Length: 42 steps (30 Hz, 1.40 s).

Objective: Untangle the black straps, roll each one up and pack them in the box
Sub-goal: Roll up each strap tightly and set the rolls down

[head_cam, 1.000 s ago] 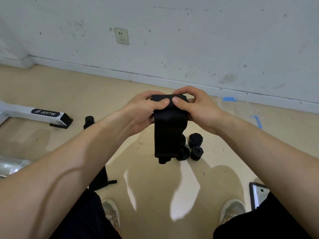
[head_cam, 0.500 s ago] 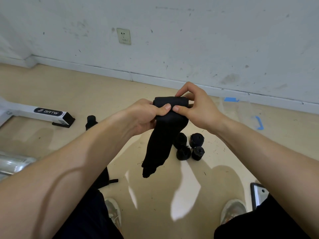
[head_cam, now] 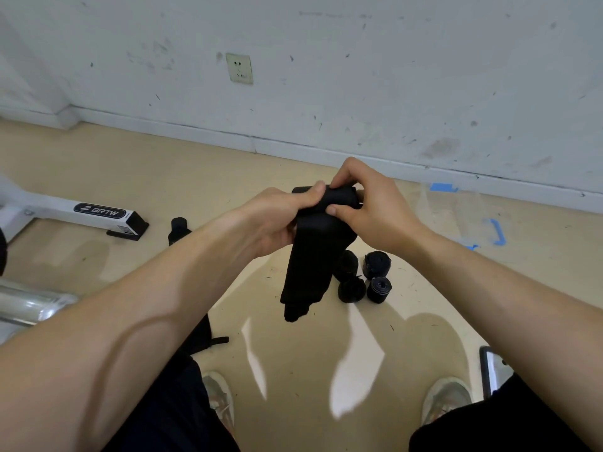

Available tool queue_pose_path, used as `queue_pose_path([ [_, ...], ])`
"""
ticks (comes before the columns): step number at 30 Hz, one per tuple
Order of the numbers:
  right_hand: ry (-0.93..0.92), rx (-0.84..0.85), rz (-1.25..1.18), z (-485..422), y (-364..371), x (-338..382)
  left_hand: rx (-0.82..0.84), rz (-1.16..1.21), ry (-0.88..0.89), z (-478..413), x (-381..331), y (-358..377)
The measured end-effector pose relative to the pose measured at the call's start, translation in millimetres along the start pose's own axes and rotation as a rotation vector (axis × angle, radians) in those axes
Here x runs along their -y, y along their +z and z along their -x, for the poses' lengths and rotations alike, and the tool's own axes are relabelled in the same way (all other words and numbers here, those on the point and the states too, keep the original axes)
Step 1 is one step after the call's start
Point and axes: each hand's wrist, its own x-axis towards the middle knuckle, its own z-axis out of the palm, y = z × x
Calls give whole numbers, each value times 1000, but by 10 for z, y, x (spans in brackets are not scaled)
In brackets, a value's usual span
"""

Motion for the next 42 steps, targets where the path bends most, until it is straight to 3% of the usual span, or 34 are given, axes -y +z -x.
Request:
queue_pose_path([
  [7,259,117,-542,0,-151,-12,17,-66,94,-40,48,-15],
  [10,367,123,-649,1,-138,15,12,-65,138,-44,54,-18],
  [23,327,42,-621,-12,-90,6,63,-161,243,-22,39,50],
  [31,408,44,-649,15,-84,-9,-37,-65,248,-41,21,69],
  [35,440,135,-577,60,-9,3,-124,-11,305,-69,58,95],
  [38,445,84,-610,103,128,34,-212,35,366,-53,82,151],
  [42,349,14,-443,172,352,61,-370,-9,399,-89,129,173],
])
